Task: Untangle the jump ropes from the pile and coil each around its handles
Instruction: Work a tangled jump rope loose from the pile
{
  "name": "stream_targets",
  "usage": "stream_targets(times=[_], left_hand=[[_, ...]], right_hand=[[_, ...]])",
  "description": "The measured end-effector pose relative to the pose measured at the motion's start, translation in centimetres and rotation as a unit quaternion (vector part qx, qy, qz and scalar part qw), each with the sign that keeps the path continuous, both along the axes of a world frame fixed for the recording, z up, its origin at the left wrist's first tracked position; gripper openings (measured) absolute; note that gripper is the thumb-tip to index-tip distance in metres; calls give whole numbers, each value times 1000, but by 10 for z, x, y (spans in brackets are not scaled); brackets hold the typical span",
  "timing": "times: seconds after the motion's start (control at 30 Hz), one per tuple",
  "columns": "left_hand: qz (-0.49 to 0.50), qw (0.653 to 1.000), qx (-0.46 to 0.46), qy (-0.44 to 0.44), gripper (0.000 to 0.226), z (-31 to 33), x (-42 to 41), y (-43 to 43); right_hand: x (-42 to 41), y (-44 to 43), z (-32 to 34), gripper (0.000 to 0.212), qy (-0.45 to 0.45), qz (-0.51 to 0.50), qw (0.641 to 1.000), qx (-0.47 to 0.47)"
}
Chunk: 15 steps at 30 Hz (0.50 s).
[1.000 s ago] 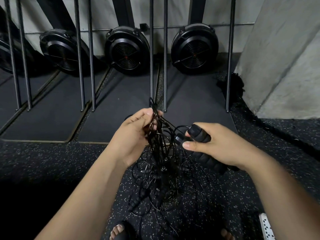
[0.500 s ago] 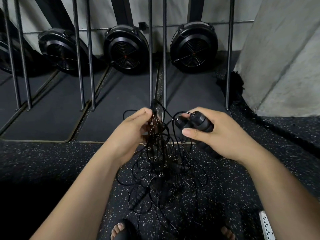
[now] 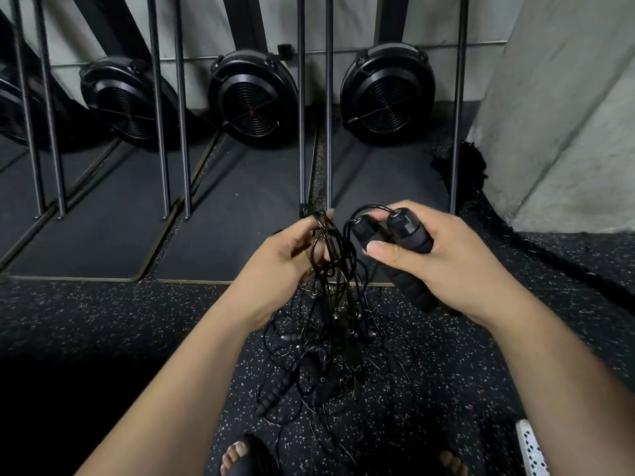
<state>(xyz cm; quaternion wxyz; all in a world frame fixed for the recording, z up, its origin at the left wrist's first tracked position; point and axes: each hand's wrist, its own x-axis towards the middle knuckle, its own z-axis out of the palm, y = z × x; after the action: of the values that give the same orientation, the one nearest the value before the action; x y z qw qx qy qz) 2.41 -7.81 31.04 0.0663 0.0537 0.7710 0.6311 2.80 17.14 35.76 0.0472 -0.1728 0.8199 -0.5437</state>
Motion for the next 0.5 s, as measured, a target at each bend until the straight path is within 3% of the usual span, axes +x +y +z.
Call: stream_targets(times=[0.1, 0.2, 0.33, 0.4, 0.5], left_hand=[[-28, 997, -64, 28, 64, -1, 0, 0], [-35, 997, -69, 29, 67, -3, -1, 2], [-39, 999, -19, 24, 51, -2, 2, 6], [-33, 999, 6, -7, 32, -3, 3, 8], [-10, 999, -34, -37, 16, 1, 4, 5]], right_hand=[[0, 2, -1, 25, -22, -8, 999, -25], [-1, 2, -2, 28, -39, -12, 998, -43], [-4, 4, -5, 30, -29, -18, 999, -29], [-6, 8, -5, 28, -15, -29, 999, 1], [-7, 13, -6, 26, 5, -44, 997, 55]])
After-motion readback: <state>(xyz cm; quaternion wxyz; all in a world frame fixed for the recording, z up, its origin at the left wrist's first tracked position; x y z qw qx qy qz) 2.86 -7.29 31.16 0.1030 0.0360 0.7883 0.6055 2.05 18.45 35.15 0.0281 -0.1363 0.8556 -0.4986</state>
